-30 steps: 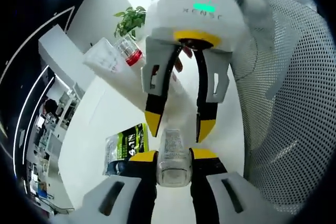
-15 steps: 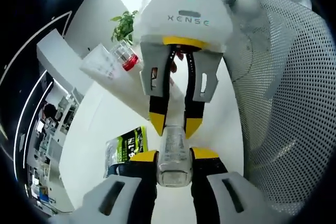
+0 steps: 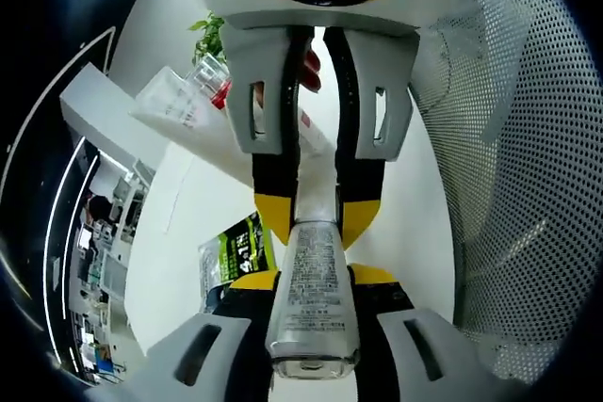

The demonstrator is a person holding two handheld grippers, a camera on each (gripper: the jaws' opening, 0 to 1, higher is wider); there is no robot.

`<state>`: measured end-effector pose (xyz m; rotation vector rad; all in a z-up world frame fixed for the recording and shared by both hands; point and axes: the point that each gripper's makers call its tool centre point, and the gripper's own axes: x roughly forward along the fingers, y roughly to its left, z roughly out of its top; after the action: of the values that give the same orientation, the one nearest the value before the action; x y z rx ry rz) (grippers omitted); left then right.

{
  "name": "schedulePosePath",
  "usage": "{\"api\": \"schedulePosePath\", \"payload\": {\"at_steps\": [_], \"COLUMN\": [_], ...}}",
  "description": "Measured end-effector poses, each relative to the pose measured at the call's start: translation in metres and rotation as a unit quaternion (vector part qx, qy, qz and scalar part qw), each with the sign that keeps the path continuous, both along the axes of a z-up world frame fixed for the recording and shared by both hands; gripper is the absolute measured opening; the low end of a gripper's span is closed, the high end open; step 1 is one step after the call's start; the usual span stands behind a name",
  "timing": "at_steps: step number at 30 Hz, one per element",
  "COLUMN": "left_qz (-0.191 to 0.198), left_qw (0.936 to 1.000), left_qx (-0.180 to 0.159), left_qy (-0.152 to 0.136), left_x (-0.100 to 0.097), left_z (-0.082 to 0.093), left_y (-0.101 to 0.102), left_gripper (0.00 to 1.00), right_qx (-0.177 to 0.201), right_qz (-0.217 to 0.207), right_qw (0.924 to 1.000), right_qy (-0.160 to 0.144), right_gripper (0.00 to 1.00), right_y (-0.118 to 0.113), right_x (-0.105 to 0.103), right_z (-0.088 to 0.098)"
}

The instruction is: Arrange the skincare products in the storage area until every visible bottle or jar stands upright without overlapping.

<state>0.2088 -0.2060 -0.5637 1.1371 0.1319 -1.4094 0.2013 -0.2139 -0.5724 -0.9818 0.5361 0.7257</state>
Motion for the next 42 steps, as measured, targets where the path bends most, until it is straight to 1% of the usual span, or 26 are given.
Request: {"api": "schedulePosePath", "payload": {"at_steps": [3,4,8,9,13,16,18,20,22,25,30,32,34,35,36,42], "left_qz": [0.006,0.006,-0.002,-0.009,-0.021,-0.025,-0.026,-0.024,-0.025,-0.024,-0.023,-0.019,-0.02,-0.019,-0.022,-0.021], "left_qw": [0.9995,0.9995,0.9997,0.9997,0.9995,0.9996,0.9996,0.9996,0.9995,0.9995,0.9996,0.9997,0.9995,0.9995,0.9995,0.9994], "left_qx": [-0.027,-0.027,-0.023,-0.023,-0.024,-0.012,-0.009,-0.007,-0.005,-0.003,-0.001,-0.005,-0.021,-0.017,-0.017,-0.023], "left_qy": [0.017,0.015,0.013,0.009,-0.004,-0.009,-0.012,-0.012,-0.016,-0.018,-0.014,-0.013,-0.01,-0.016,-0.016,-0.014], "left_x": [-0.002,-0.001,-0.004,-0.006,-0.01,-0.011,-0.009,-0.009,-0.008,-0.008,-0.009,-0.011,-0.012,-0.011,-0.011,-0.012], "left_z": [0.007,0.007,0.004,0.004,0.006,0.003,0.001,0.002,0.002,0.002,0.001,0.004,0.01,0.009,0.009,0.011], "left_y": [-0.005,-0.005,-0.007,-0.008,-0.013,-0.011,-0.01,-0.009,-0.009,-0.009,-0.009,-0.011,-0.014,-0.013,-0.013,-0.013], "left_gripper": [0.32,0.33,0.36,0.36,0.35,0.32,0.31,0.3,0.29,0.29,0.29,0.29,0.28,0.28,0.28,0.27], "right_qx": [-0.002,-0.005,-0.021,-0.024,-0.028,-0.023,-0.031,-0.031,-0.024,-0.028,-0.028,-0.031,-0.033,-0.034,-0.03,-0.031], "right_qz": [-0.009,-0.018,-0.023,-0.023,-0.015,-0.014,-0.01,-0.01,-0.009,-0.009,-0.005,0.0,0.005,0.01,0.009,0.022], "right_qw": [0.9999,0.9998,0.9994,0.9993,0.9993,0.9995,0.9993,0.9993,0.9996,0.9995,0.9995,0.9995,0.9994,0.9993,0.9994,0.999], "right_qy": [0.005,0.01,0.015,0.017,0.018,0.018,0.017,0.016,0.013,0.01,0.01,0.002,-0.007,-0.014,-0.014,-0.024], "right_gripper": [0.09,0.09,0.09,0.09,0.09,0.09,0.09,0.09,0.09,0.09,0.09,0.09,0.1,0.1,0.1,0.1], "right_y": [-0.006,-0.01,-0.015,-0.015,-0.011,-0.007,-0.005,-0.005,-0.003,-0.003,-0.003,-0.003,-0.005,-0.005,-0.005,-0.003], "right_x": [0.002,0.003,0.002,0.002,0.001,0.001,0.001,0.0,0.0,0.001,0.001,0.003,0.004,0.004,0.004,0.004], "right_z": [-0.002,-0.004,-0.008,-0.009,-0.01,-0.009,-0.01,-0.009,-0.007,-0.007,-0.008,-0.007,-0.004,-0.003,-0.003,-0.002]}}
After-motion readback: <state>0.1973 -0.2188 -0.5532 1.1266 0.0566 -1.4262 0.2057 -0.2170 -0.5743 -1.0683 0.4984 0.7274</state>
